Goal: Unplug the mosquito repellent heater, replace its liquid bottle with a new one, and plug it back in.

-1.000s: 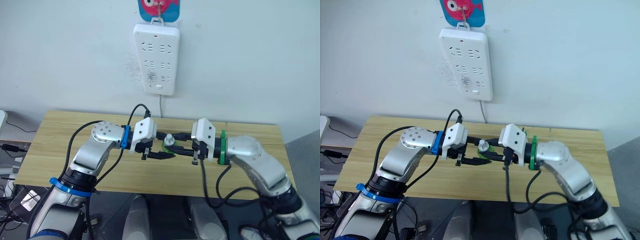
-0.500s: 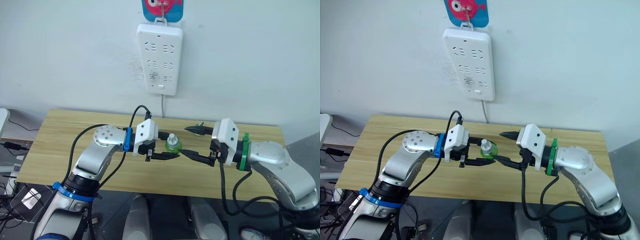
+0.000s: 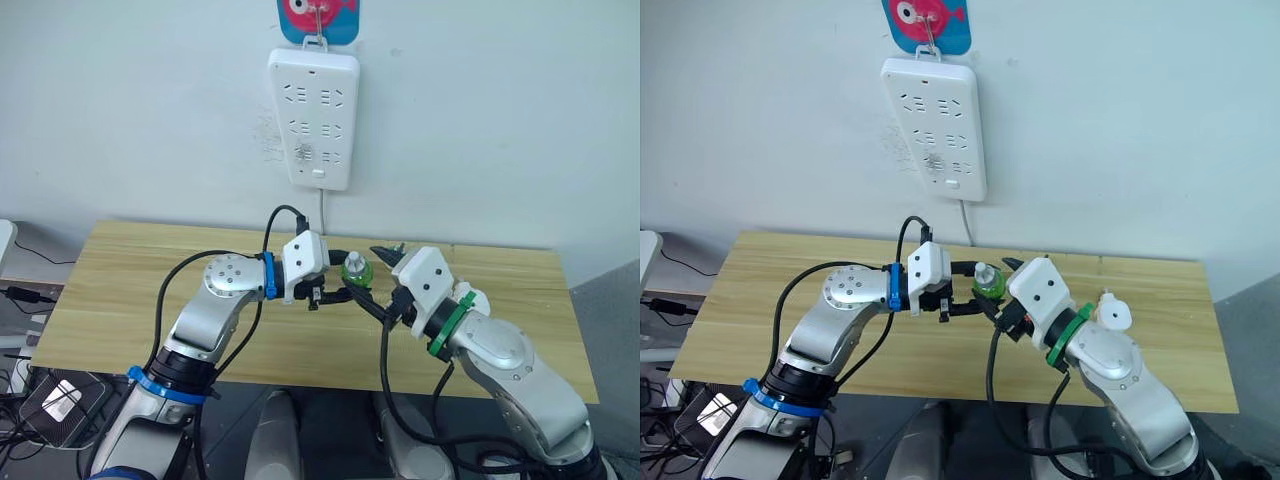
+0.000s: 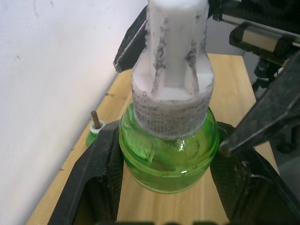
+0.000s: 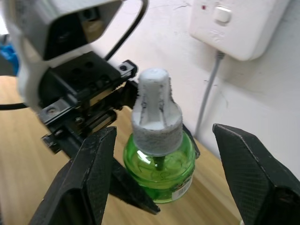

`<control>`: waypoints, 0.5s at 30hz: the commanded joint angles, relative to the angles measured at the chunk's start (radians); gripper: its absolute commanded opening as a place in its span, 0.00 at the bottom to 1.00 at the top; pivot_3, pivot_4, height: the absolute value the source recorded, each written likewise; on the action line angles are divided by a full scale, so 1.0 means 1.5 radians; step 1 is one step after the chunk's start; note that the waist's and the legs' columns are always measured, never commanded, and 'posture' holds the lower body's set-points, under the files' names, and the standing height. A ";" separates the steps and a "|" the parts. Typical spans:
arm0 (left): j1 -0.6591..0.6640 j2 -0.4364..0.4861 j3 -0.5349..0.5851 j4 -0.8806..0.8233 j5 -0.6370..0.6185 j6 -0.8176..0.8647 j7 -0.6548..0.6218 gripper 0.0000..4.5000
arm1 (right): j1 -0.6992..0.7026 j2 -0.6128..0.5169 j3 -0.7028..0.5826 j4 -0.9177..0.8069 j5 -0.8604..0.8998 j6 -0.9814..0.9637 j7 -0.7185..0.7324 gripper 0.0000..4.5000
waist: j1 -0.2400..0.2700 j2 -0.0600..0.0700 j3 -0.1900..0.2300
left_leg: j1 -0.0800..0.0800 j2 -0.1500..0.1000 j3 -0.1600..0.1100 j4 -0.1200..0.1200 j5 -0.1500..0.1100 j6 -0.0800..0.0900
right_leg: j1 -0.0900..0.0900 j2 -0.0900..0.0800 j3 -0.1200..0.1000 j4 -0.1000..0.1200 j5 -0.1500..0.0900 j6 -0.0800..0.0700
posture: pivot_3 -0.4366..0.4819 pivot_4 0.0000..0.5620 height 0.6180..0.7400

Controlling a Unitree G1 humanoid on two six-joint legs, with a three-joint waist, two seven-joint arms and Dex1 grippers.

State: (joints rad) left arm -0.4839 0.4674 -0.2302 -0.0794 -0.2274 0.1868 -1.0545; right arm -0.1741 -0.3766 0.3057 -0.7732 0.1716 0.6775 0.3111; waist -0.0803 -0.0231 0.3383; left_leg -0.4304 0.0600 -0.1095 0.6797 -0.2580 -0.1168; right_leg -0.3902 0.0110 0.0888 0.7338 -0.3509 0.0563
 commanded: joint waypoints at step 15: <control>0.002 0.064 -0.012 -0.024 -0.055 -0.056 -0.164 0.50 | -0.114 -0.154 0.001 0.208 0.098 -0.249 0.429 0.23 | 0.000 0.000 0.000 | 0.001 0.000 0.001 0.000 -0.001 0.003 | 0.000 0.000 0.000 0.000 0.000 -0.001 | 0.40 0.50 0.65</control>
State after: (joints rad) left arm -0.4670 0.5607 -0.2474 -0.0878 -0.2678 0.1368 -1.2475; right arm -0.3350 -0.5819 0.2971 -0.4941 0.3010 0.3532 0.8379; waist -0.0806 -0.0231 0.3383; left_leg -0.4286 0.0601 -0.1092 0.6796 -0.2593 -0.1124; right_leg -0.3893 0.0115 0.0887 0.7342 -0.3504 0.0555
